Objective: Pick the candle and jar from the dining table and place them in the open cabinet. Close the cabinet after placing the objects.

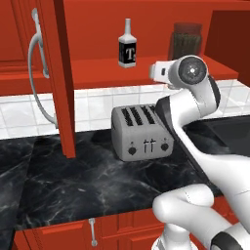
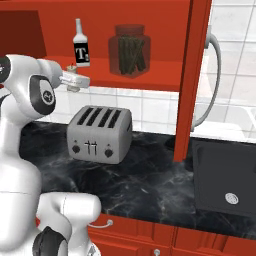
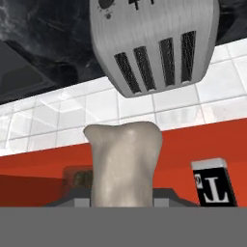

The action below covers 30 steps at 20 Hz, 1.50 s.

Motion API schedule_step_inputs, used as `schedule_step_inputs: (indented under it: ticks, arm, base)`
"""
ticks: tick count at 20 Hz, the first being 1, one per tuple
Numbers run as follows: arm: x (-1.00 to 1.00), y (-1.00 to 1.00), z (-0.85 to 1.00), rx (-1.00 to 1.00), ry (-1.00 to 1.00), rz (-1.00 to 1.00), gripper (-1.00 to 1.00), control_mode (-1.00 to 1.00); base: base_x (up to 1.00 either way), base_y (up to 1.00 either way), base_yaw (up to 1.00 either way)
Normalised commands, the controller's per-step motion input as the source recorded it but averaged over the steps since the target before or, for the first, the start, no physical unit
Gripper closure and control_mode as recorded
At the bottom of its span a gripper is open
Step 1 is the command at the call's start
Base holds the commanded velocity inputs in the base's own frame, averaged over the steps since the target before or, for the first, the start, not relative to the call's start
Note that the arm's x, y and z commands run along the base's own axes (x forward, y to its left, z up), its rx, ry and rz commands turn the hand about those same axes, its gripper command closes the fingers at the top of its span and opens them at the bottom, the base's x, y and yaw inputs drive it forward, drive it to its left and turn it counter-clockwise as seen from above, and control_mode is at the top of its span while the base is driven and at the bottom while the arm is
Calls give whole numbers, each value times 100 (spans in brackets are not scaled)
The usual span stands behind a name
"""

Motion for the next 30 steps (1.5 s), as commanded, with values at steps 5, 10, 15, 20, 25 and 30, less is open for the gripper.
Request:
schedule_step_inputs:
  ticks: [5,10,15,20,25,30]
  arm:
    - [5,0,12,-7,-5,11,100,-100]
    - [22,0,5,-6,-5,8,100,-100]
    - [24,6,0,-8,-7,4,100,-100]
    - [31,16,0,-1,0,1,100,-100]
    - [44,19,1,0,0,0,100,-100]
    - [54,17,0,1,1,0,100,-100]
  base:
    - [0,0,0]
    - [0,0,0]
    - [0,0,0]
    - [0,0,0]
    - [0,0,0]
    - [0,0,0]
